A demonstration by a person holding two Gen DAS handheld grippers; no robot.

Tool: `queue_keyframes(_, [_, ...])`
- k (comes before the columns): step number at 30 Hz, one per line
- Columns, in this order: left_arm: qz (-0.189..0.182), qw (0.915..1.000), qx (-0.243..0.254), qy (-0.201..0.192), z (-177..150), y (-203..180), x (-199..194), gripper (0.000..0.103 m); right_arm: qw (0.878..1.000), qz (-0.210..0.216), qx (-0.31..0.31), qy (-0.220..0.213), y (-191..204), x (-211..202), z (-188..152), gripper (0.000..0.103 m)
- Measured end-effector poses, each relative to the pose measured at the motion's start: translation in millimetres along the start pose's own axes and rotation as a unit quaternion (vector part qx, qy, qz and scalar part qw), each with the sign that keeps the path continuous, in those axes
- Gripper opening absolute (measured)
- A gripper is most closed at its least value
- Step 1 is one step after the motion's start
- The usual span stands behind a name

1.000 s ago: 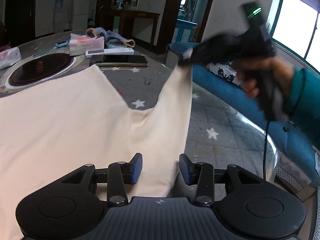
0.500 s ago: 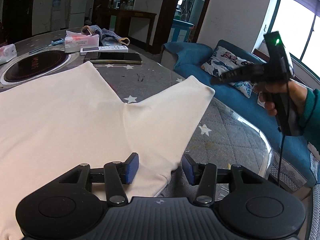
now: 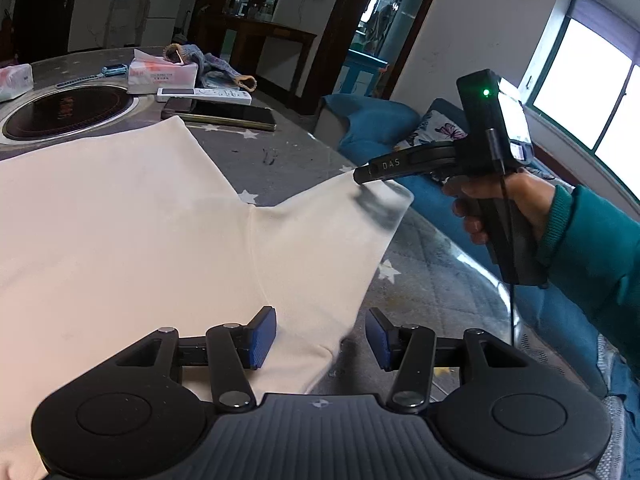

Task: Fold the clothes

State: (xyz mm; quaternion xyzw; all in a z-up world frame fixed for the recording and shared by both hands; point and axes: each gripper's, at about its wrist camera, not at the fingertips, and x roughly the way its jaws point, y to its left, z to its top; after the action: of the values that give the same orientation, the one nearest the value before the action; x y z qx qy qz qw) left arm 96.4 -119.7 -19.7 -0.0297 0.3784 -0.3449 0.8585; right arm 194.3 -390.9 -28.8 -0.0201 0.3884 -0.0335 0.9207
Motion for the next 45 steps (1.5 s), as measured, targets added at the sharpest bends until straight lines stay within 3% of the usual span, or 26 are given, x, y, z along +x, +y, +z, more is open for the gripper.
queue_keyframes(5, [0.051, 0.9978, -0.005, -0.043, 1.1, 24.4, -50.1, 0.054, 0.999, 0.027, -0.024, -0.025, 19.1, -29.1, 3.5, 0.037])
queue_keyframes(7, [0.089, 0.9942, -0.017, -0.058, -2.8, 40.3, -74.4, 0.054, 0.996, 0.062, -0.051, -0.034, 39.0, -44.0, 2.7, 0.037])
queue_keyframes(9, [0.137, 0.9875, -0.034, -0.071, -9.8, 58.6, -99.4, 0.054, 0.99, 0.102, -0.084, -0.038, 63.1, -59.3, -1.5, 0.038])
queue_keyframes(12, [0.215, 0.9698, -0.082, -0.082, -28.2, 92.8, -137.4, 0.054, 0.976, 0.166, -0.135, -0.041, 101.8, -79.5, -8.3, 0.04])
queue_keyframes(14, [0.277, 0.9504, -0.111, -0.088, -42.6, 112.2, -160.2, 0.054, 0.963, 0.203, -0.171, -0.04, 130.0, -87.6, -14.7, 0.04])
queue_keyframes(19, [0.41, 0.8868, -0.192, -0.093, -77.9, 146.3, -201.5, 0.053, 0.93, 0.268, -0.249, -0.039, 191.8, -106.3, -32.7, 0.04])
queue_keyframes(23, [0.463, 0.843, -0.256, -0.098, -100.2, 163.7, -223.5, 0.054, 0.897, 0.312, -0.311, -0.041, 240.1, -124.2, -48.9, 0.04])
queue_keyframes(24, [0.464, 0.8388, -0.267, -0.098, -103.6, 165.7, -225.5, 0.054, 0.89, 0.32, -0.322, -0.038, 249.1, -126.3, -52.0, 0.04])
queue_keyframes(25, [0.465, 0.8353, -0.277, -0.099, -107.0, 167.5, -227.3, 0.054, 0.883, 0.328, -0.333, -0.036, 258.1, -129.0, -55.5, 0.04])
queue_keyframes(28, [0.456, 0.8394, -0.28, -0.093, -112.3, 169.5, -223.8, 0.051, 0.862, 0.35, -0.365, -0.029, 282.9, -135.2, -66.8, 0.04])
queue_keyframes(30, [0.459, 0.8392, -0.277, -0.09, -114.9, 169.2, -221.1, 0.041, 0.852, 0.353, -0.386, -0.032, 297.6, -138.2, -75.8, 0.04])
queue_keyframes(33, [0.467, 0.8386, -0.265, -0.092, -118.9, 169.6, -220.0, 0.021, 0.845, 0.348, -0.404, -0.046, 313.0, -140.1, -85.3, 0.038])
queue_keyframes(36, [0.469, 0.8383, -0.26, -0.097, -117.3, 173.6, -220.6, 0.012, 0.839, 0.348, -0.415, -0.053, 325.4, -139.6, -93.0, 0.036])
queue_keyframes(37, [0.471, 0.8381, -0.257, -0.098, -115.8, 175.8, -221.2, 0.011, 0.836, 0.348, -0.42, -0.053, 328.2, -138.7, -94.9, 0.035])
queue_keyframes(41, [0.483, 0.8321, -0.246, -0.116, -102.3, 186.8, -229.5, 0.009, 0.835, 0.341, -0.429, -0.058, 337.6, -137.0, -102.1, 0.007])
queue_keyframes(45, [0.49, 0.8296, -0.225, -0.146, -80.9, 196.7, -238.4, 0.009, 0.83, 0.346, -0.433, -0.053, 332.4, -139.9, -102.8, 0.006])
